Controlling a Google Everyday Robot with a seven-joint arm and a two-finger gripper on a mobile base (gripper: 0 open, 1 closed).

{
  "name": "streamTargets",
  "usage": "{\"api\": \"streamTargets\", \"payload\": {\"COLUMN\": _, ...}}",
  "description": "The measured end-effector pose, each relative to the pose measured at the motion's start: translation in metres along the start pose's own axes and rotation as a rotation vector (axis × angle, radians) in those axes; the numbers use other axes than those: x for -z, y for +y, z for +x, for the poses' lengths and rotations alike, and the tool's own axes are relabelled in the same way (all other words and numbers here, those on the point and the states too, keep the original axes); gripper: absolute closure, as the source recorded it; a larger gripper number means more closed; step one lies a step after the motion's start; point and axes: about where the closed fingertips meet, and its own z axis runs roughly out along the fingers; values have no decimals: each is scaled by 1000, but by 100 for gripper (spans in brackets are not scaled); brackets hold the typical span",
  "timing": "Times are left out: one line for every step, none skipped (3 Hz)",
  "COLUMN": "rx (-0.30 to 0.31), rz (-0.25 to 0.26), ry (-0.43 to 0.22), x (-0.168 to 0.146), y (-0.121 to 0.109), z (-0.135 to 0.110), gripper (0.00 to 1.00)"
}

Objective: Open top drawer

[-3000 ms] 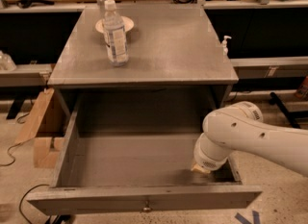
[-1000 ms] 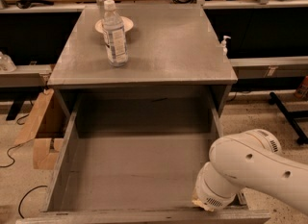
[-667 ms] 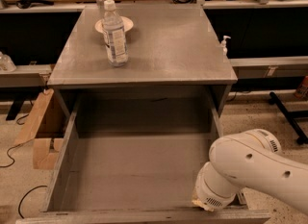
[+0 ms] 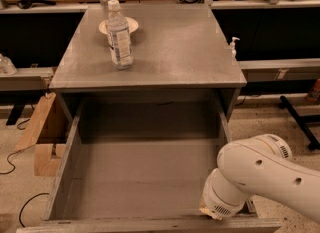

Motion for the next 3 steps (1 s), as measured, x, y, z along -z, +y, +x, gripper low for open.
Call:
{"api": "streamTargets", "payload": {"rx": 0, "rz": 0, "ry": 0, "x": 0, "y": 0, "z": 0, "gripper": 84}}
{"api": "streamTargets", "payload": {"rx": 0, "rz": 0, "ry": 0, "x": 0, "y": 0, "z": 0, "gripper": 61}}
{"api": "streamTargets", "payload": {"rx": 0, "rz": 0, "ry": 0, "x": 0, "y": 0, "z": 0, "gripper": 37}}
